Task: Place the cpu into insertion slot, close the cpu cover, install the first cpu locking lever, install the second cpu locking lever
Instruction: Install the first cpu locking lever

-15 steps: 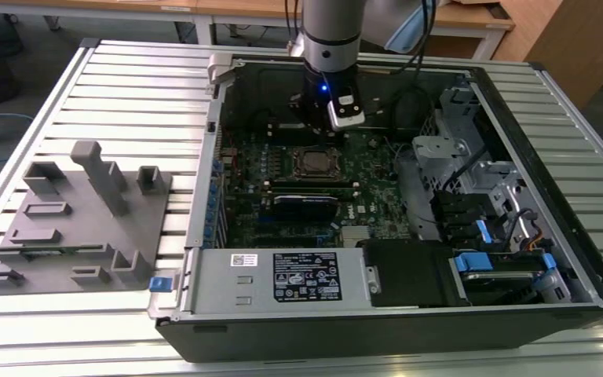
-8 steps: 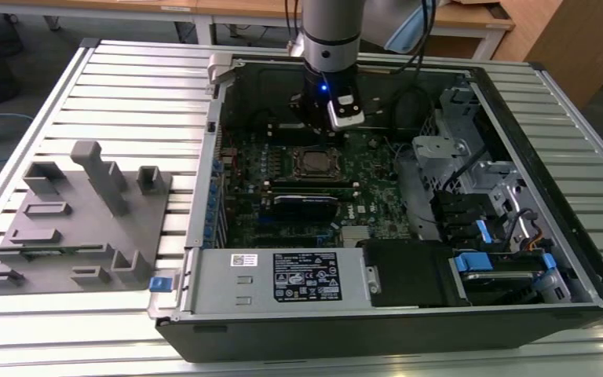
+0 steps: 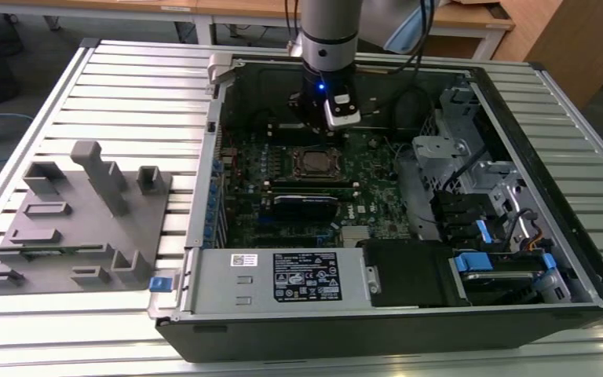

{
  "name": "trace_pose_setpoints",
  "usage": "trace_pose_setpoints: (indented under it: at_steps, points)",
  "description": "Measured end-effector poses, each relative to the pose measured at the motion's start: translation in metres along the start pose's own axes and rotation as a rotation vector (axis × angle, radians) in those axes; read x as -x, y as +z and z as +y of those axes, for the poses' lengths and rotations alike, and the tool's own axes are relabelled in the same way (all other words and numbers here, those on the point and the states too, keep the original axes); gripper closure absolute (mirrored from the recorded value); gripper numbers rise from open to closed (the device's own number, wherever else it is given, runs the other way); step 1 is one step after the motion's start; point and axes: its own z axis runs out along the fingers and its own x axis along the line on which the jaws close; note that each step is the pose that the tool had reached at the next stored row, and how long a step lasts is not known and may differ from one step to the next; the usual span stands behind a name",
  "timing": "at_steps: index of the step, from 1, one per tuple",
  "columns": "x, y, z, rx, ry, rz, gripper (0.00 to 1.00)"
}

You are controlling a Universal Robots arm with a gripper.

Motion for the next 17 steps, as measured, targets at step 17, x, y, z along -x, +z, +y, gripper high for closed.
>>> trace_pose_setpoints:
  at_steps: [17]
  points:
    - [-0.004,0.0009,0.0009,0.0004,0.008,-0.0037,0.89]
